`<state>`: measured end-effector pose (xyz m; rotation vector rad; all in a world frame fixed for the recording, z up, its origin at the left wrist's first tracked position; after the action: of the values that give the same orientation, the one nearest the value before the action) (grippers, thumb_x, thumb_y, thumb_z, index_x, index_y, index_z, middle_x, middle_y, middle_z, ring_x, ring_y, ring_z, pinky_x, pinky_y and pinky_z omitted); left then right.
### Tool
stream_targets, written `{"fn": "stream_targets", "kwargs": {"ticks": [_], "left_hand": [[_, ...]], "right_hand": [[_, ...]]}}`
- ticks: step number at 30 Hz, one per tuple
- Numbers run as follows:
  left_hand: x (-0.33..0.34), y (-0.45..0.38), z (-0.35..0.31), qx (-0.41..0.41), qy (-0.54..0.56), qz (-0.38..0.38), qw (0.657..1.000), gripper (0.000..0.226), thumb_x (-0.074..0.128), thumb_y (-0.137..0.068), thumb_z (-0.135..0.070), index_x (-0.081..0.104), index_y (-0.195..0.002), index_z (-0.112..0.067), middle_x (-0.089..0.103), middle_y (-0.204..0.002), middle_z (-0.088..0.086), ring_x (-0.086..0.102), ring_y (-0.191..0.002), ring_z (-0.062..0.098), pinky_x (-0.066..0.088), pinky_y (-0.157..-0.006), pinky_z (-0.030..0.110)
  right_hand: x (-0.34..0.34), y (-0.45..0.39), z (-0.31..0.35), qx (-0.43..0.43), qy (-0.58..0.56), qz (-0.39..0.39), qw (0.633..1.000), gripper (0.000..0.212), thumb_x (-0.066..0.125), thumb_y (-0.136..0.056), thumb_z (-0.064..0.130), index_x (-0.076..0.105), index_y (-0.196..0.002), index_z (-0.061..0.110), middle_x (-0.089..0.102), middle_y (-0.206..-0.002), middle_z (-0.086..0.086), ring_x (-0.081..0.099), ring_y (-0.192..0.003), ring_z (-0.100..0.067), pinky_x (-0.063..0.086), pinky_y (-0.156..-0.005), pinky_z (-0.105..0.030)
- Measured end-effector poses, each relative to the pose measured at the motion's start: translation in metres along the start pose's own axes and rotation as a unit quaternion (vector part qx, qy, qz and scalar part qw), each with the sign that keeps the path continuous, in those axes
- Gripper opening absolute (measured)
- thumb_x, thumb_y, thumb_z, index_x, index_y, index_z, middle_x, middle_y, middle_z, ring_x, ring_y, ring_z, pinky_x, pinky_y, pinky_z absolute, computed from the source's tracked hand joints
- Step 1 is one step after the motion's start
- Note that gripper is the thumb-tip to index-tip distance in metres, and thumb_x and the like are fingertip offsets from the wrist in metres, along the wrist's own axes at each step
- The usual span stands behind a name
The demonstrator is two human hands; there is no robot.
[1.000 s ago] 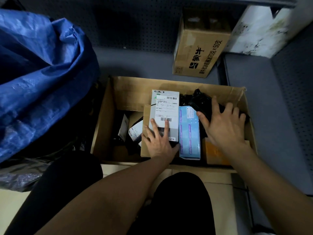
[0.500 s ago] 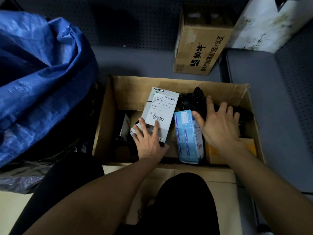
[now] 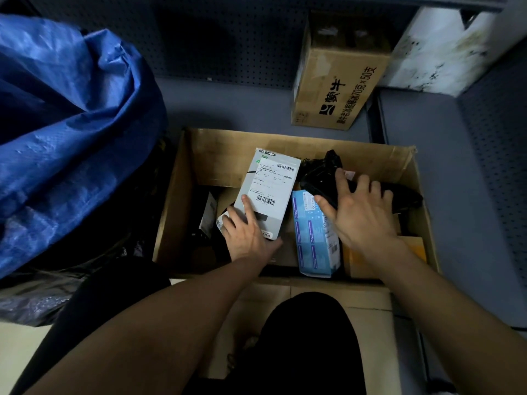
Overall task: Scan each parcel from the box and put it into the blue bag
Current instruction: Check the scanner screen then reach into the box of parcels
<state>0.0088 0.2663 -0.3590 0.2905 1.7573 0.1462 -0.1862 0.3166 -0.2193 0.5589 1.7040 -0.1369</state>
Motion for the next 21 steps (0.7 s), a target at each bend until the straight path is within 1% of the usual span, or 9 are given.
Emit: {"fn": "stream_targets", "kwargs": {"ticks": [2,5,8,10,12,14,15,17,21], "left_hand": [[-0.002,-0.001,-0.002,0.001,-0.001,0.000,1.000,0.136,0.064,-0.058,-0.079,-0.010,-0.155,-0.020,0.021,-0.144,0.028,0.032,-0.128,0.044,0.035,-0.108,0.051],[-0.008,-0.001,-0.001,0.017,-0.002,0.009,1.000,0.134,0.068,-0.060,-0.074,-0.011,-0.154,-0.022,0.020,-0.145,0.027,0.030,-0.128,0.043,0.033,-0.109,0.050],[-0.018,0.000,0.003,0.034,-0.004,-0.001,0.999,0.135,0.072,-0.059,-0.070,-0.011,-0.154,-0.021,0.020,-0.145,0.028,0.030,-0.129,0.043,0.031,-0.110,0.051],[-0.026,0.001,0.005,0.044,-0.012,-0.009,0.999,0.136,0.073,-0.058,-0.070,-0.011,-0.154,-0.020,0.021,-0.143,0.027,0.031,-0.128,0.042,0.033,-0.110,0.051],[-0.036,0.001,0.008,0.052,-0.013,-0.019,0.998,0.137,0.073,-0.057,-0.070,-0.009,-0.154,-0.020,0.020,-0.143,0.025,0.030,-0.128,0.041,0.032,-0.111,0.049],[-0.046,0.003,0.010,0.067,-0.016,-0.031,0.997,0.136,0.072,-0.058,-0.071,-0.008,-0.155,-0.020,0.017,-0.145,0.025,0.027,-0.130,0.040,0.029,-0.113,0.048],[-0.052,0.004,0.010,0.078,-0.020,-0.037,0.996,0.135,0.071,-0.059,-0.071,-0.008,-0.155,-0.020,0.016,-0.146,0.025,0.026,-0.131,0.041,0.028,-0.114,0.048],[-0.062,0.005,0.010,0.098,-0.028,-0.048,0.994,0.133,0.070,-0.062,-0.072,-0.009,-0.155,-0.020,0.014,-0.148,0.027,0.025,-0.131,0.042,0.026,-0.114,0.048],[-0.086,0.007,0.013,0.131,-0.014,-0.075,0.988,0.130,0.069,-0.063,-0.070,-0.008,-0.155,-0.021,0.015,-0.150,0.027,0.024,-0.133,0.043,0.028,-0.114,0.050]], "right_hand": [[0.000,0.002,0.001,-0.005,0.000,0.022,1.000,0.081,0.015,-0.095,0.069,0.017,-0.158,0.018,0.035,-0.148,-0.027,0.041,-0.127,-0.042,0.034,-0.103,-0.053],[-0.001,0.006,0.001,0.001,-0.025,0.054,0.998,0.079,0.015,-0.096,0.069,0.018,-0.157,0.019,0.031,-0.151,-0.026,0.038,-0.131,-0.042,0.034,-0.105,-0.055],[-0.005,0.010,0.000,0.024,-0.155,0.099,0.983,0.073,0.019,-0.097,0.069,0.031,-0.151,0.021,0.039,-0.144,-0.023,0.041,-0.129,-0.042,0.037,-0.105,-0.054],[-0.010,0.012,0.001,0.048,-0.274,0.134,0.951,0.070,0.021,-0.096,0.070,0.047,-0.141,0.023,0.052,-0.133,-0.019,0.050,-0.122,-0.037,0.041,-0.102,-0.047],[-0.018,0.015,0.005,0.083,-0.393,0.181,0.898,0.066,0.027,-0.097,0.068,0.063,-0.120,0.017,0.067,-0.110,-0.014,0.062,-0.100,-0.031,0.048,-0.091,-0.042],[-0.024,0.025,0.011,0.135,-0.527,0.255,0.799,0.062,0.036,-0.097,0.064,0.066,-0.103,0.010,0.068,-0.084,-0.016,0.065,-0.075,-0.030,0.053,-0.076,-0.042],[-0.030,0.032,0.015,0.154,-0.574,0.291,0.750,0.061,0.038,-0.096,0.063,0.065,-0.102,0.008,0.066,-0.081,-0.019,0.066,-0.071,-0.031,0.055,-0.071,-0.044],[-0.041,0.044,0.019,0.166,-0.615,0.346,0.688,0.058,0.039,-0.097,0.060,0.062,-0.108,0.008,0.065,-0.089,-0.024,0.068,-0.080,-0.035,0.056,-0.074,-0.047],[-0.056,0.062,0.030,0.170,-0.662,0.410,0.603,0.069,0.035,-0.097,0.062,0.063,-0.114,0.000,0.065,-0.099,-0.028,0.065,-0.092,-0.038,0.056,-0.078,-0.046]]}}
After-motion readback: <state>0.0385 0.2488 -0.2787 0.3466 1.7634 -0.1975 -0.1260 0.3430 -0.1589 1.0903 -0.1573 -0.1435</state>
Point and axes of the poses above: each hand's wrist, its own y-axis away from the middle knuckle, its own x-axis out of the palm, z = x × y, the point moved 5 cm from there along -y, towards the middle knuckle
